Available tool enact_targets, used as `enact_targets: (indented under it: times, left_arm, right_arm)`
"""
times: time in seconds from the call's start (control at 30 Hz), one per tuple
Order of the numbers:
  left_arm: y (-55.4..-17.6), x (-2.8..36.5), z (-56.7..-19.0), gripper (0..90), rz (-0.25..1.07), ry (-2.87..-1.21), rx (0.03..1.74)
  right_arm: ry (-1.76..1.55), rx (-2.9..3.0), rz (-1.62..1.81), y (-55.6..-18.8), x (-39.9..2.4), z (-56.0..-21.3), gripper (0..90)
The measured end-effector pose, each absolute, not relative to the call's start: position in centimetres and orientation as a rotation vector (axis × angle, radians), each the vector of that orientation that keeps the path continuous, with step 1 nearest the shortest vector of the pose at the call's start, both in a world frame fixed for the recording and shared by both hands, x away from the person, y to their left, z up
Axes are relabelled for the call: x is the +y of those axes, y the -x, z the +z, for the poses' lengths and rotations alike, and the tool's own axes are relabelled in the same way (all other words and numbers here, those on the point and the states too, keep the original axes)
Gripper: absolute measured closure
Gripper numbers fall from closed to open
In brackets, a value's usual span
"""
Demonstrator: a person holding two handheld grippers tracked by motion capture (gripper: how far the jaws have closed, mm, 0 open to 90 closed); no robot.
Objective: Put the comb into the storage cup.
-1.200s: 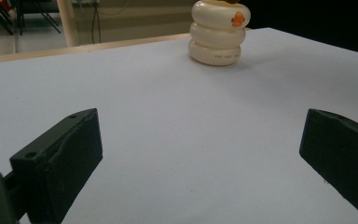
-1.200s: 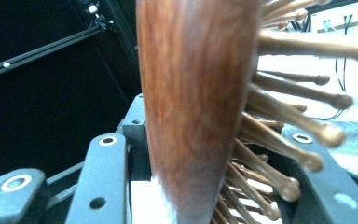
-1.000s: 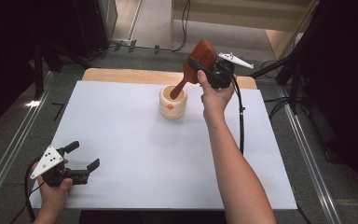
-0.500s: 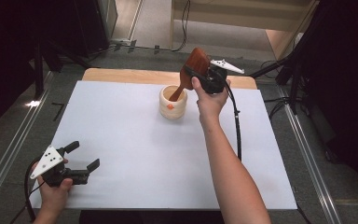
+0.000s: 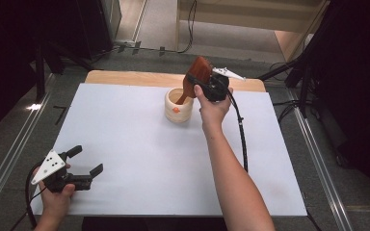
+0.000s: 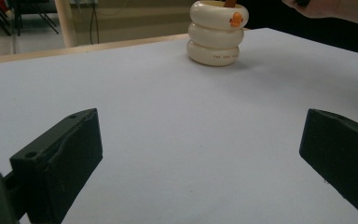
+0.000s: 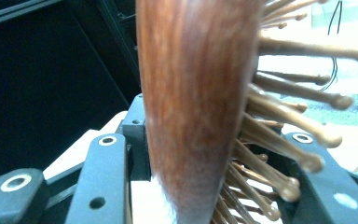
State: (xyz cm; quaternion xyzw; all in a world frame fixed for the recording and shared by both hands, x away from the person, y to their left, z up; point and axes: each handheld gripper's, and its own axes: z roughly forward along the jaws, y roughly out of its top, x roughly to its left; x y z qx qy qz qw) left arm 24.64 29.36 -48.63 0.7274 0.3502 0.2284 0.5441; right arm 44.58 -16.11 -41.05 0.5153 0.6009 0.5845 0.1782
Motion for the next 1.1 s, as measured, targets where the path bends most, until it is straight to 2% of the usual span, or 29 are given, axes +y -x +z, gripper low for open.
enact_targets:
  times: [1.1]
  left_arm:
    - [-24.7, 29.3, -48.6, 0.0, 0.542, -1.730, 0.825]
  right_arm:
    - [-1.564, 1.637, 1.711, -45.2, -15.1, -44.1, 52.2]
